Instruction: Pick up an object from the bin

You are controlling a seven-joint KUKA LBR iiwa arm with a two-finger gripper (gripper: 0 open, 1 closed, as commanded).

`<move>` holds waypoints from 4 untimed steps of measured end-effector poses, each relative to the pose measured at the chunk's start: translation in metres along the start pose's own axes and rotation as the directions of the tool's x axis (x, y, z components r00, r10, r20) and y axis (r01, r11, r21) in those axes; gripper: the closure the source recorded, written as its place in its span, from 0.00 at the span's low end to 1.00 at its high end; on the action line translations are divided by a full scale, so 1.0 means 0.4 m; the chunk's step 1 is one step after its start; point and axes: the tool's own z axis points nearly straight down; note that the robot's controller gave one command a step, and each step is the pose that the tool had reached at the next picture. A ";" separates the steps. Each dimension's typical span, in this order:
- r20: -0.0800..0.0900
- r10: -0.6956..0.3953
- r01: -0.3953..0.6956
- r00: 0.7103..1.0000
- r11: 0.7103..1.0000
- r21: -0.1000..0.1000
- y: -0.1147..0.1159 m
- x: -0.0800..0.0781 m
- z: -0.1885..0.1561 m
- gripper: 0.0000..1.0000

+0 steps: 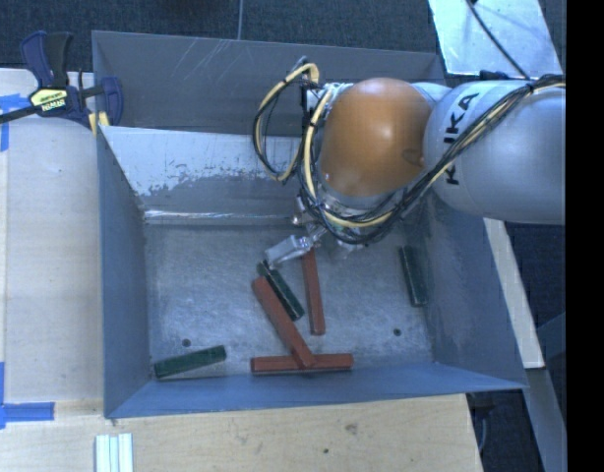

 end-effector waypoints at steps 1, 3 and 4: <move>0.000 0.001 -0.001 1.000 1.000 -0.002 0.000 -0.002 -0.002 1.00; -0.001 0.000 0.000 1.000 1.000 -0.003 0.024 0.002 -0.263 0.00; 0.006 -0.693 0.693 0.721 0.721 -0.005 0.039 -0.062 -0.002 0.00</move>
Offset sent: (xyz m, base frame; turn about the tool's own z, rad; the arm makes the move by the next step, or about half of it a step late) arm 0.0000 0.0000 0.0000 0.0000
